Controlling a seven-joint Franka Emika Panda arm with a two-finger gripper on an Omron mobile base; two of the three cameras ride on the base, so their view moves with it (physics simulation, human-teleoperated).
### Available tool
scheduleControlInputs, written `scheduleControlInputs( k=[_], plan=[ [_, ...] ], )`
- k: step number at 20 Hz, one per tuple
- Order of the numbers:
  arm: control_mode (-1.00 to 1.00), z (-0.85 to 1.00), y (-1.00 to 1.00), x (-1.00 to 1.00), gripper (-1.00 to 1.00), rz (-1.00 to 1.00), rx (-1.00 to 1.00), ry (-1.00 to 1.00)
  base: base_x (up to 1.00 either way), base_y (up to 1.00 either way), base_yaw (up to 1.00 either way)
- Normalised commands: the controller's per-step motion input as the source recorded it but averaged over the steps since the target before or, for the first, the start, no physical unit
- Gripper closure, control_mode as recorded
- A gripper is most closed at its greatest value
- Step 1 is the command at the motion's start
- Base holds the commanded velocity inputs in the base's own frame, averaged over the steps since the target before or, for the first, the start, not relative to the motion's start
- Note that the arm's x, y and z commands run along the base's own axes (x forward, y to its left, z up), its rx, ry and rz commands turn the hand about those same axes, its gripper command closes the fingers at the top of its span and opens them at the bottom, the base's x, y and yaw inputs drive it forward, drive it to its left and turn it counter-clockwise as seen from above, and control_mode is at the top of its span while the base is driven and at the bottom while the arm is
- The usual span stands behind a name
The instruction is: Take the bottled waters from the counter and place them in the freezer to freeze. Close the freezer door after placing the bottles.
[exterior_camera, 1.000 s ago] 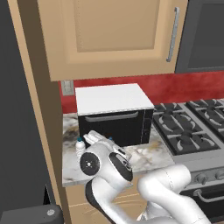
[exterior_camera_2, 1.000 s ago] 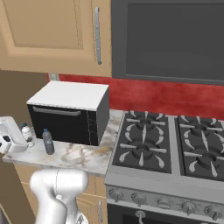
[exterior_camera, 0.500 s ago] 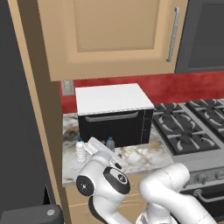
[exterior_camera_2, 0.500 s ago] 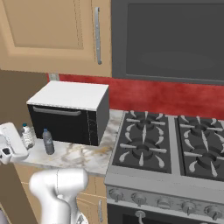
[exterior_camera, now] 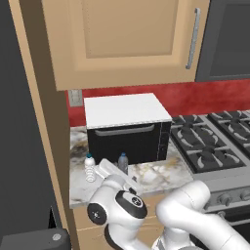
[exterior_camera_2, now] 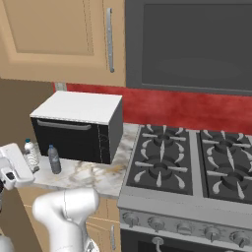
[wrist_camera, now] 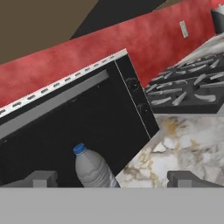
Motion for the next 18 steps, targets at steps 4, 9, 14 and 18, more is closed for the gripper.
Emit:
scheduleControlInputs(
  k=[4, 9, 14, 18],
  plan=[
    [-1.00, -0.17, 0.00, 0.00, -1.00, 0.00, 0.00, 0.04, 0.00, 0.00, 0.00],
    [-1.00, -0.19, 0.00, 0.00, -1.00, 0.00, 0.00, 0.05, 0.00, 0.00, 0.00],
    [-1.00, -0.11, 0.00, 0.02, -1.00, 0.00, -0.01, 0.05, 0.00, 0.00, 0.00],
    [-1.00, -0.04, 0.00, 0.03, -1.00, 0.00, -0.03, 0.08, 0.00, 0.00, 0.00]
  ],
)
